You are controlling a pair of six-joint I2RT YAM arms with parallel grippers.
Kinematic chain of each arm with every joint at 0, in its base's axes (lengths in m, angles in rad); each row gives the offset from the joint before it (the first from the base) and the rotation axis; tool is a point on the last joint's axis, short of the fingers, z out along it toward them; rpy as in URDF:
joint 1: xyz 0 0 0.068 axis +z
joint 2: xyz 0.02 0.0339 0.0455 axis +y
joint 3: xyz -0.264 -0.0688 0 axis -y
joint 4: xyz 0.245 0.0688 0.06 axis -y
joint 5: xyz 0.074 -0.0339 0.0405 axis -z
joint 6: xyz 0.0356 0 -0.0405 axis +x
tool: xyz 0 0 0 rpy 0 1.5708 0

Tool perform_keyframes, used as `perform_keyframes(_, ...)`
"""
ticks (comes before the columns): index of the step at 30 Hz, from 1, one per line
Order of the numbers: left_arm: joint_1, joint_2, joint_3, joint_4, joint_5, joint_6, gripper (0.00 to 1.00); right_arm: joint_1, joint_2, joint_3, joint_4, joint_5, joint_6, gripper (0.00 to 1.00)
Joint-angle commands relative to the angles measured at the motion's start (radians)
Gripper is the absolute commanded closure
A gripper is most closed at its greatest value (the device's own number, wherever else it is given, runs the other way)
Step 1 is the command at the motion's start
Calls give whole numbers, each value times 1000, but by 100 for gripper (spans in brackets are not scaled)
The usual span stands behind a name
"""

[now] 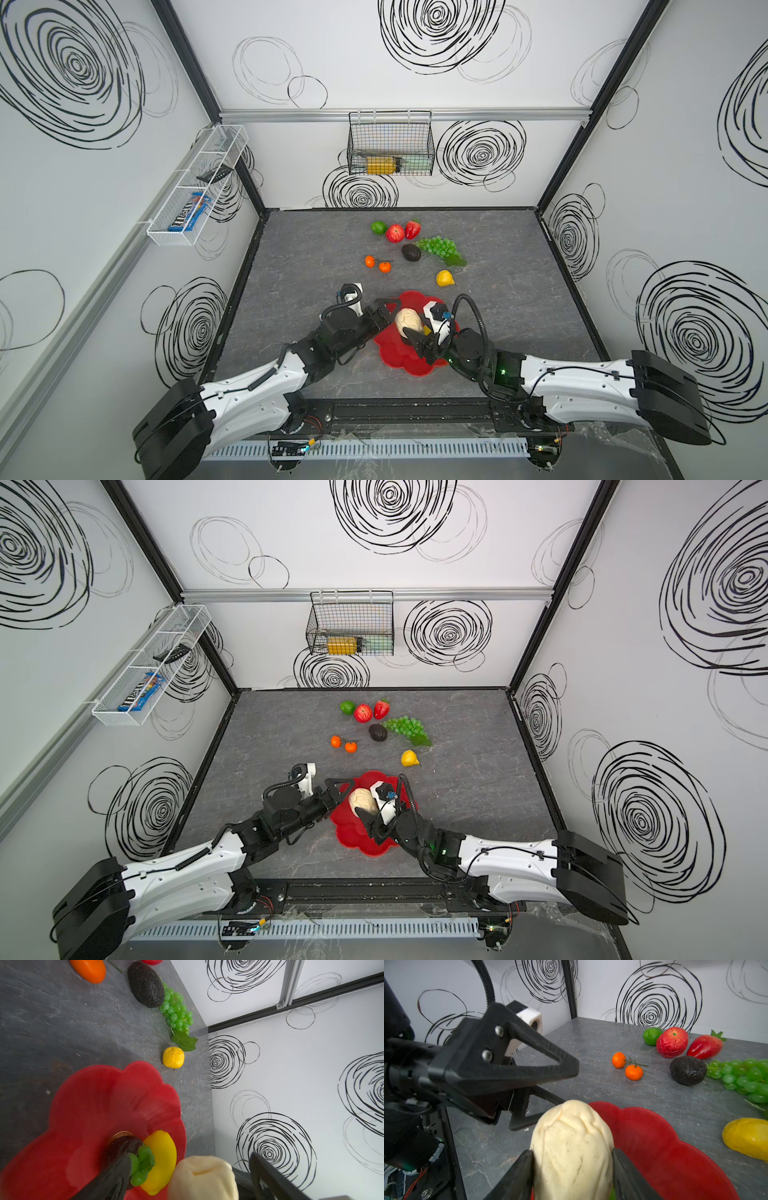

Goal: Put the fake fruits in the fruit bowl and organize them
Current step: 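Grasp the cream pear with the right gripper while the left gripper releases it, then lower the cream pear into the bowl beside the lemon with the right gripper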

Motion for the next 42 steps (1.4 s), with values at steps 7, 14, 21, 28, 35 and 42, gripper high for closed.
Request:
perform_keyframes(7, 190, -161, 69, -299, -126, 365, 6, 3, -116, 95, -419, -98, 91, 43)
perform_keyframes(14, 277, -199, 12, -319, -172, 473, 6, 12, -154, 118, -572, -166, 156, 44)
perform_keyframes(21, 327, -207, -25, -279, -217, 608, 6, 31, -85, 163, -631, -194, 183, 44)
perform_keyframes(28, 337, -318, -128, -177, -265, 668, 5, 33, -3, 200, -663, -225, 210, 44)
perform_keyframes(35, 345, -315, -164, -137, -267, 710, 5, 33, 49, 232, -708, -225, 219, 43)
perform_keyframes(42, 357, -292, -169, -109, -243, 712, 4, 31, 95, 256, -731, -214, 239, 43)
